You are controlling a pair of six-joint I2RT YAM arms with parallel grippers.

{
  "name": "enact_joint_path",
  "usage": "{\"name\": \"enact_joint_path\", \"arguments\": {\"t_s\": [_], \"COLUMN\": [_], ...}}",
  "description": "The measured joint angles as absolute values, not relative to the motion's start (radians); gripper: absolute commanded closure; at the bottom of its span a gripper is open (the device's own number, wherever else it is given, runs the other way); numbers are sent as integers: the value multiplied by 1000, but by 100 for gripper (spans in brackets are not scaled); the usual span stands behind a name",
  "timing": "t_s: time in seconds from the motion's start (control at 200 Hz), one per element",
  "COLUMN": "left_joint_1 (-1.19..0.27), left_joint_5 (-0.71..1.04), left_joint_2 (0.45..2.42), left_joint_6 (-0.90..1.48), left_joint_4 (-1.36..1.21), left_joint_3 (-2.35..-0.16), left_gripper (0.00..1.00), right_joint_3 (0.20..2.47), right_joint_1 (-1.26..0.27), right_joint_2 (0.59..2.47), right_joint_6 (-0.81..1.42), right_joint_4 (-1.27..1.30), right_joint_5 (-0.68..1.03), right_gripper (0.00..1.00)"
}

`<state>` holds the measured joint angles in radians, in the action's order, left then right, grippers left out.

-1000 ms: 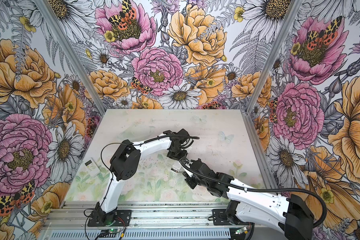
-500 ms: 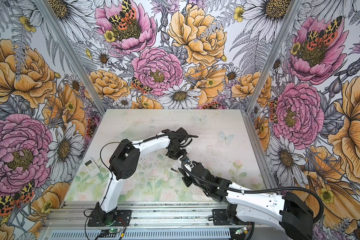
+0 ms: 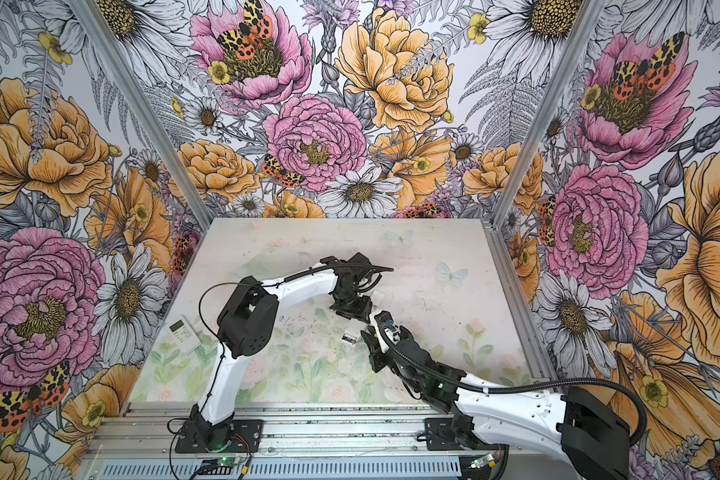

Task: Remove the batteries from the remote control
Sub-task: 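Lever the screwdriver under the gold-and-black battery with the right gripper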

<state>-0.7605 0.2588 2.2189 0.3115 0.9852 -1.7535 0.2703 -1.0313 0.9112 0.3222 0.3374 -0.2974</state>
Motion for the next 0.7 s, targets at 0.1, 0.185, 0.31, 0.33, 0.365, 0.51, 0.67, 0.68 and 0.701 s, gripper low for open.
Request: {"name": "enact_joint_path", "arguments": {"t_s": [0.1,0.185,0.31,0.33,0.365,0.51,0.67,0.68,0.701], "left_joint_1": [-757,-756,-760,-760,-760,-762,-762,-762,-762], "left_joint_5": [260,281,313,316,319,323,308,306,300], "left_joint_2": [2220,2224,2229,2230,2230,2230,2230,2230,2230], "left_joint_6": [315,336,360,361,364,369,381,383,386], "left_joint_4": [976,966,953,952,951,947,944,944,943], "left_joint_3": [-1756,-1759,-1763,-1763,-1763,-1763,-1763,-1763,-1763], "left_gripper": [100,100,100,100,100,100,100,100,100], "right_joint_3": [253,250,249,249,249,237,250,252,256], "right_joint_1": [-1034,-1034,-1036,-1036,-1036,-1036,-1036,-1036,-1036], "right_joint_2": [900,896,896,895,891,848,784,780,772], "right_joint_6": [341,360,381,382,386,397,396,396,396], "right_joint_4": [384,440,484,485,484,461,346,336,316], "right_joint_5": [-319,-322,-322,-322,-322,-321,-317,-318,-318], "right_gripper": [100,100,100,100,100,100,100,100,100]}}
